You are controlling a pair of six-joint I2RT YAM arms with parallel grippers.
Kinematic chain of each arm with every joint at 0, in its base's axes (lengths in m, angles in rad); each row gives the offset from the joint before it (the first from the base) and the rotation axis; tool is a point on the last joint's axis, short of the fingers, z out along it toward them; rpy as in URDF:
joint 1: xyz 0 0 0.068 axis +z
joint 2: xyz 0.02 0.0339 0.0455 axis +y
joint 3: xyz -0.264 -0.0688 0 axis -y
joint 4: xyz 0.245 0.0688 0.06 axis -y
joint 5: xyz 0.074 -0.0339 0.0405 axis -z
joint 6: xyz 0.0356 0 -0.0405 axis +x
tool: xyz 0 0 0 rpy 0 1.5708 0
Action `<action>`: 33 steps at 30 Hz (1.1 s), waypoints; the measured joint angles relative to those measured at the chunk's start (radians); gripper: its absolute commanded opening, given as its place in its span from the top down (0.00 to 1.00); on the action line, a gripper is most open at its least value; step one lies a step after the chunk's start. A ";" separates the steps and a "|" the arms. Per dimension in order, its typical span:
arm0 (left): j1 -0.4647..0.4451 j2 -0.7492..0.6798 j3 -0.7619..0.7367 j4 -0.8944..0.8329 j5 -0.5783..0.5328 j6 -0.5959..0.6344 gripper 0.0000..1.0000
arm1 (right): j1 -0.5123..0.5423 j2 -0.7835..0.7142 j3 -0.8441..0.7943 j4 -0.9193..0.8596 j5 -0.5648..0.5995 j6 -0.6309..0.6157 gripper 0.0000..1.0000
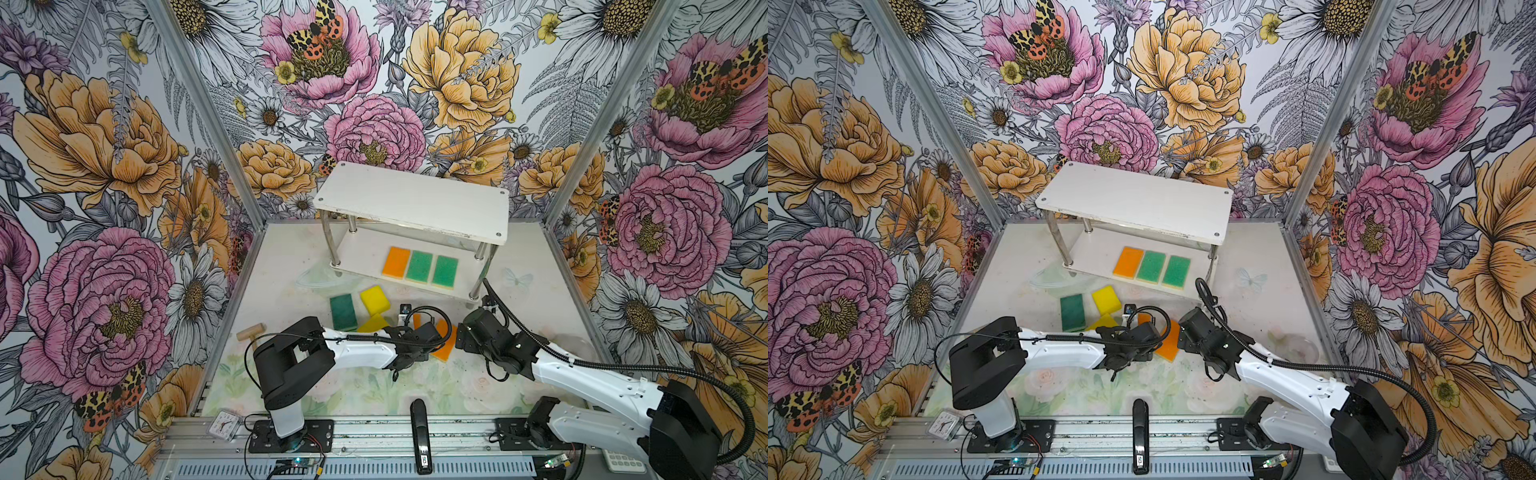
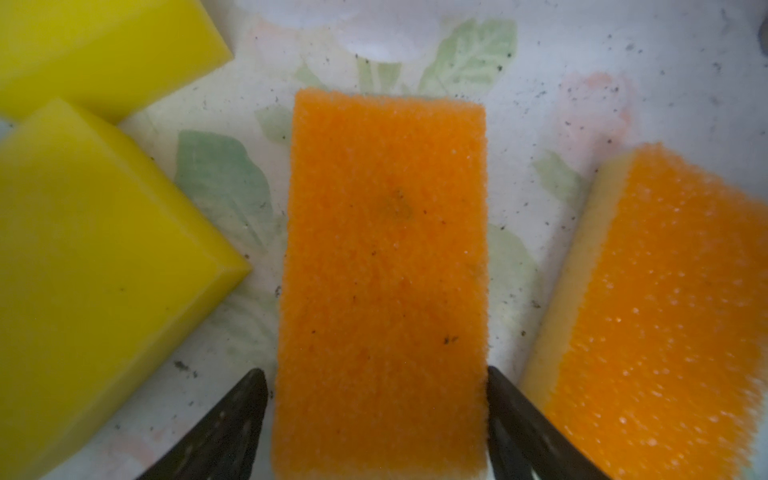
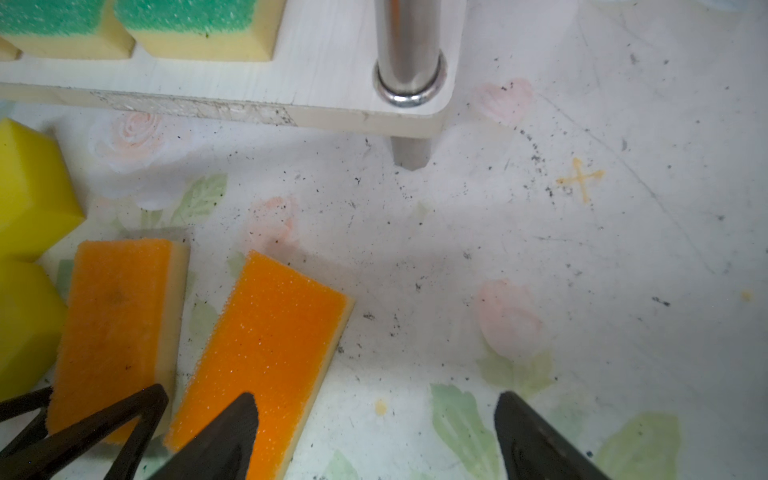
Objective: Place and organize the cleaning sponges onto the shelf
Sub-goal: 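Close the left gripper on the orange sponge and lift it, then carry the orange sponge with the left gripper over the shelf top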
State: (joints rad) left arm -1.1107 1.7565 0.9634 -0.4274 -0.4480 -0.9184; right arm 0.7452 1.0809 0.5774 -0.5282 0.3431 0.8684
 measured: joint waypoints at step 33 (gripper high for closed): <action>-0.001 0.025 0.008 0.032 -0.044 0.018 0.53 | -0.007 0.009 -0.001 0.000 0.000 -0.003 0.08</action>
State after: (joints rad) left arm -1.1118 1.7817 0.9710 -0.3958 -0.4919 -0.9001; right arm 0.7380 1.0897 0.5766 -0.5278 0.3428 0.8650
